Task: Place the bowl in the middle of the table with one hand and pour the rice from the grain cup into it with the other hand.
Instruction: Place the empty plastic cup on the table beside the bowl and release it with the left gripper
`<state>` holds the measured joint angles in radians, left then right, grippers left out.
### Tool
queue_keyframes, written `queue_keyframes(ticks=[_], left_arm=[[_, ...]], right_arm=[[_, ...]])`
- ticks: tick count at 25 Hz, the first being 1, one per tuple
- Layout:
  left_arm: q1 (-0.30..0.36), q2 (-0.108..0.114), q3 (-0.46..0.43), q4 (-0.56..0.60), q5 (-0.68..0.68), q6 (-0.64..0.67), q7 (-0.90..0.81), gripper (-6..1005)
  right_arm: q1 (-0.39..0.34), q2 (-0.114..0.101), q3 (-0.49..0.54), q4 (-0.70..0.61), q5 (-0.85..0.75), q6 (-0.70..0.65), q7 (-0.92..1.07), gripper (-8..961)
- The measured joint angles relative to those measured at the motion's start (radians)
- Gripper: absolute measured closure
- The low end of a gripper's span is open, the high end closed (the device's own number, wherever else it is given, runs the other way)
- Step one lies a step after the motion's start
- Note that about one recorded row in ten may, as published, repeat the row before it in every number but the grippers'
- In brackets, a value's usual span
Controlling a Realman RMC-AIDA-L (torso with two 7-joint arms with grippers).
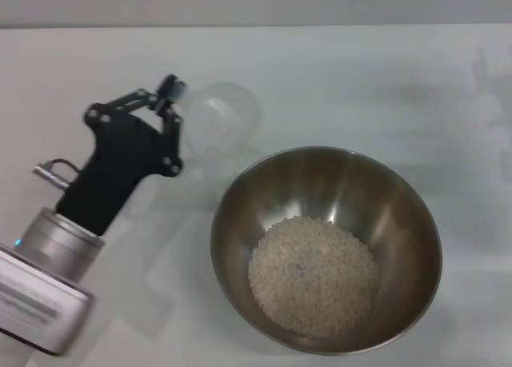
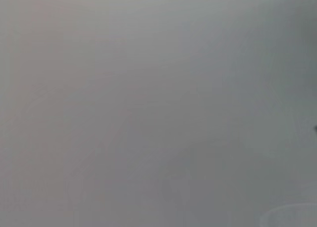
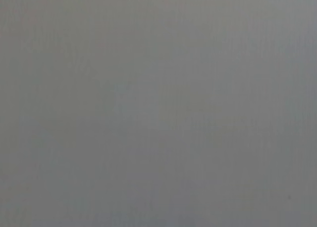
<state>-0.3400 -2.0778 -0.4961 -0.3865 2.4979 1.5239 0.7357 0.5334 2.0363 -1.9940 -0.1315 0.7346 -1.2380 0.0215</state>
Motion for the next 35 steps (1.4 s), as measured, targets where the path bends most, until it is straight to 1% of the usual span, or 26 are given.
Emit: queue_keyframes(ticks=[1,2,3,4,5,7,8,9,14,15,20,35], left_arm=[[0.031,-0.001,-0.042,0.0,-0.035,-0.027,-0.236,940],[0.041,-0.001,-0.05,0.0,-0.068,-0.04,-0.334,940],[0.046,-0.001,-0.053,-0.002,-0.104,-0.054,-0.406,939],[0.046,-0.001,-0.053,-0.002,-0.104,-0.054,-0.406,939],[0.046,-0.001,-0.054,-0.004,-0.171,-0.093,-0.511,938],[0.042,-0.001,-0.054,-0.004,-0.197,-0.127,-0.548,937],[0.034,0.0,-0.055,-0.003,-0.232,-0.193,-0.592,937],[0.034,0.0,-0.055,-0.003,-0.232,-0.193,-0.592,937],[0.013,-0.001,-0.063,-0.002,-0.283,-0.344,-0.65,934],[0.013,-0.001,-0.063,-0.002,-0.283,-0.344,-0.65,934],[-0.002,-0.003,-0.064,0.011,-0.288,-0.432,-0.649,932],[-0.004,-0.002,-0.066,0.023,-0.288,-0.477,-0.651,925]], right_arm=[[0.002,0.001,0.002,-0.005,0.0,0.0,0.001,435],[0.003,0.002,0.004,-0.009,0.0,0.0,0.001,435],[0.004,0.004,0.004,-0.012,0.0,0.0,0.002,435],[0.005,0.006,0.005,-0.015,0.001,0.0,0.002,435],[0.007,0.009,0.005,-0.018,0.001,-0.002,0.003,435],[0.009,0.015,0.005,-0.026,0.001,-0.008,0.003,435],[0.006,0.019,0.005,-0.04,0.0,-0.011,0.003,435],[0.006,0.019,0.005,-0.04,0.0,-0.011,0.003,435],[-0.018,0.03,0.005,-0.077,-0.007,-0.035,0.003,435],[-0.021,0.032,0.005,-0.081,-0.007,-0.037,0.003,435],[-0.026,0.036,0.005,-0.081,-0.007,-0.033,0.021,434],[-0.033,0.037,0.003,-0.076,-0.008,-0.01,0.04,434]])
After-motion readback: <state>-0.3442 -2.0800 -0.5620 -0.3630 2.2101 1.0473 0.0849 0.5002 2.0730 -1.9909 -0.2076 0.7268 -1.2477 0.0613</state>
